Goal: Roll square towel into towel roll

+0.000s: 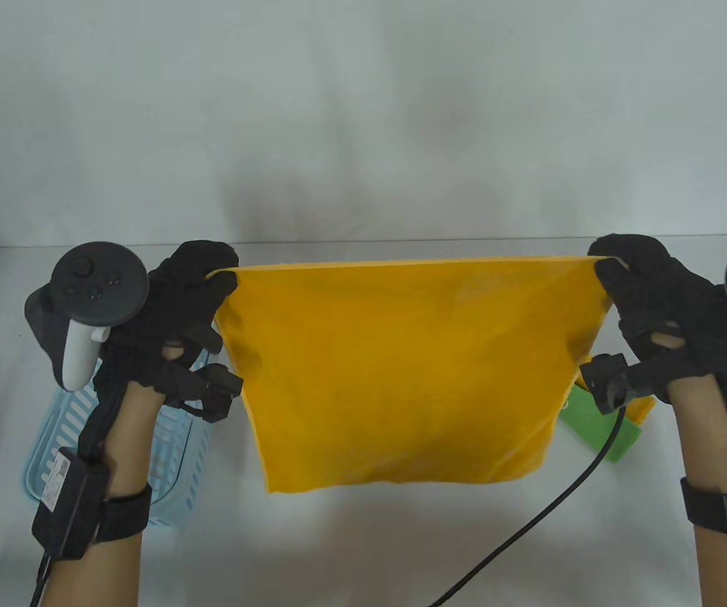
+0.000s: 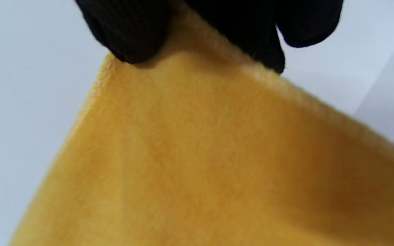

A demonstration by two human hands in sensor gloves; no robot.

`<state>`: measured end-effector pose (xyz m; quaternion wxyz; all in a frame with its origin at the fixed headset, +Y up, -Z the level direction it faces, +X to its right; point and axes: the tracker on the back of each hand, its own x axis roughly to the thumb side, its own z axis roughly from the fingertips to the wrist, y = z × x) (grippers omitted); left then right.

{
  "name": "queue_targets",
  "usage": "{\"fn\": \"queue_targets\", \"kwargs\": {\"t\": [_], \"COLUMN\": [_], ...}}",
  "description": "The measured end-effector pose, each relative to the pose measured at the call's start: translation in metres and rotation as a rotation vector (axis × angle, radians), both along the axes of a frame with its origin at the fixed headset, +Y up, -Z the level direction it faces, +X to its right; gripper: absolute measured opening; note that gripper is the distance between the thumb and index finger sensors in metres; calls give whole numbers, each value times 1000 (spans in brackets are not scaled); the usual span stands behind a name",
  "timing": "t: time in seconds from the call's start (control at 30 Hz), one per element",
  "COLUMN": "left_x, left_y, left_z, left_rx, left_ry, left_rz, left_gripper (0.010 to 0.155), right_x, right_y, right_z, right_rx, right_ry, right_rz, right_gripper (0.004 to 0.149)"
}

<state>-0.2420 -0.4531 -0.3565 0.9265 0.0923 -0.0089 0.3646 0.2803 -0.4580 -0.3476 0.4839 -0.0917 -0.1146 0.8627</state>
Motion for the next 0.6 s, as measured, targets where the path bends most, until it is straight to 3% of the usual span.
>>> {"fn": "queue_targets", "kwargs": {"t": [0.1, 0.2, 0.33, 0.43, 0.5, 0.6], "left_x": [-1, 0, 2, 3, 4, 6], "left_y": [-28, -46, -30, -1, 8, 1], "left_z": [-34, -53, -58, -53, -50, -45], "left_rx": [-113, -155, -104, -40, -26, -57], "left_ry": [75, 146, 153, 114, 97, 71], "left_rz": [-42, -69, -14, 20, 9, -16], "left_gripper": [41, 40, 40, 40, 40, 40], "right_x": [-10, -15, -14, -10, -7, -5], "right_y": [-33, -53, -43, -17, -8, -10], "right_z": [-36, -60, -72, -72, -68, -61], "right_rx": [-78, -114, -83, 17, 56, 49], "right_ry": [-93, -152, -172, -171, -163, -152], "right_rz": [80, 98, 6, -66, -76, -49], "right_gripper": [37, 37, 37, 37, 38, 38]}}
